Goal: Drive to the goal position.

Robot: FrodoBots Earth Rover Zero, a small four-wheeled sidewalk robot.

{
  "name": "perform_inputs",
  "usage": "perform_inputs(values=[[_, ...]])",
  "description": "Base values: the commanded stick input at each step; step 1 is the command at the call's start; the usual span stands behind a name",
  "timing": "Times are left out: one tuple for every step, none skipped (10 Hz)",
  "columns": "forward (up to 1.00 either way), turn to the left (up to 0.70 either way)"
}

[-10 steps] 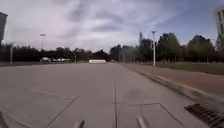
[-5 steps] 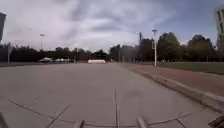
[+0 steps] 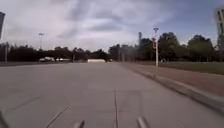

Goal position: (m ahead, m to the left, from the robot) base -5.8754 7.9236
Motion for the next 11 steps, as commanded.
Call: perform_inputs(values=[[1.00, 0.00], [1.00, 0.00], [1.00, 0.00], [1.00, 0.00], [1.00, 0.00], [1.00, 0.00], [1.00, 0.00], [1.00, 0.00], [1.00, 0.00], [1.00, 0.00], [1.00, 0.00]])
